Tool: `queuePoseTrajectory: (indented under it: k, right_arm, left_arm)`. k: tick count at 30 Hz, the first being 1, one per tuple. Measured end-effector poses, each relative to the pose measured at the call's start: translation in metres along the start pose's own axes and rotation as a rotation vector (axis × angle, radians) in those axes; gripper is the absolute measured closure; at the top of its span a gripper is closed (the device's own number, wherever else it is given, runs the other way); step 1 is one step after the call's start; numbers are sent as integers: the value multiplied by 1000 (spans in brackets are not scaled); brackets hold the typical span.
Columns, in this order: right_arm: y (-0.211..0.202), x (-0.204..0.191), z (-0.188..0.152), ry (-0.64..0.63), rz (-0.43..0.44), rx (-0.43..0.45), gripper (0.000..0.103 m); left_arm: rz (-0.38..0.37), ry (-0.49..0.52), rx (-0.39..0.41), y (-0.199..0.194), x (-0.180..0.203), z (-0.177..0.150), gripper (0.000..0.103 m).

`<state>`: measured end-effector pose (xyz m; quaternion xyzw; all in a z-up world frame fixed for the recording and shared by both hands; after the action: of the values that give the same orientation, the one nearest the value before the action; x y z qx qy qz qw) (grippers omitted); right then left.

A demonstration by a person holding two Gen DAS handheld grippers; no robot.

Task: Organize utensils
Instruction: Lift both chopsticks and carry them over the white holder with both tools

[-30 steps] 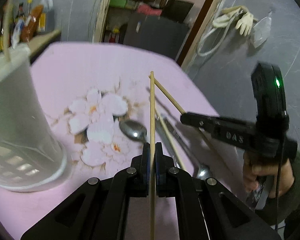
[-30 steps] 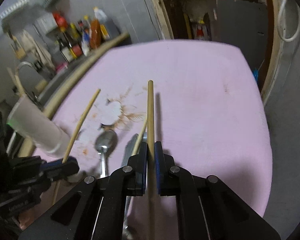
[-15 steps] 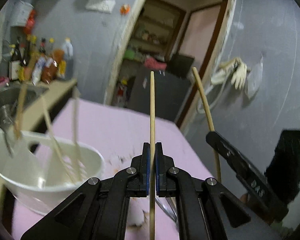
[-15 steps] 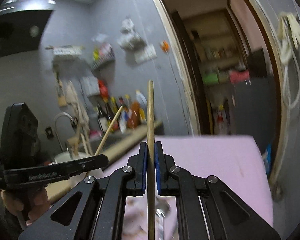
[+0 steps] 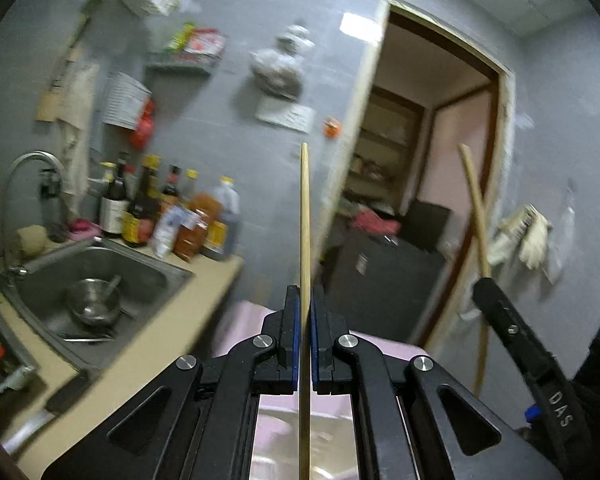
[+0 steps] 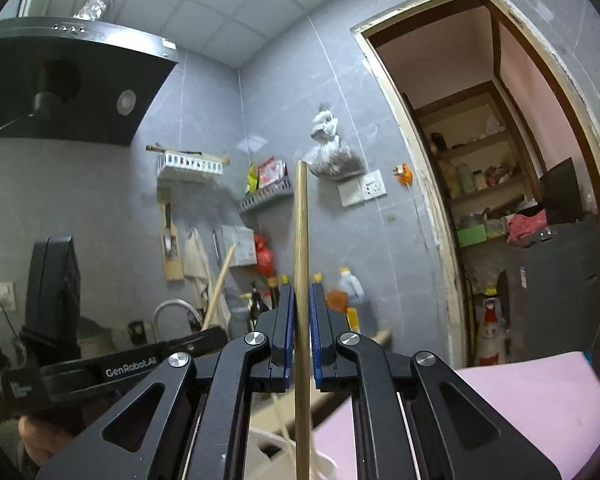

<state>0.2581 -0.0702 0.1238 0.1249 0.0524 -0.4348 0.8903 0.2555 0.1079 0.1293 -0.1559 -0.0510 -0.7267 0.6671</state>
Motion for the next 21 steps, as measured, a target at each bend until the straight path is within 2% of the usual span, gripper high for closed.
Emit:
queuePoseTrajectory:
  k: [4,11,15,21]
  right_arm:
    - [17,-3,-8,19,-29,42,98]
    - [29,2,-32,21,-105,65,98]
    - [40,4,-48,3,-118,28,98]
    - [45,2,-65,-14,-126,-4,98]
  left_arm:
    - [34,-42,44,5,-42,0,100]
    - [62,-93,101,14,-74,-14,100]
    - [50,-130,113,15,-78,-25,100]
    - [46,-98,89,21,-64,-44,100]
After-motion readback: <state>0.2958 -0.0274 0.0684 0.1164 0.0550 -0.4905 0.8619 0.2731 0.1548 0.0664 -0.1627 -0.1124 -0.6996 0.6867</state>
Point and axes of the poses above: each gripper's, at about its wrist camera, not at the fingertips, and y roughly the way its jaws point, x to its right, z to its top, the point moved 5 cm from there along y, roughly the way its jaws point, and after that the axes turned 2 degrees about x, right-handed, at the moved point
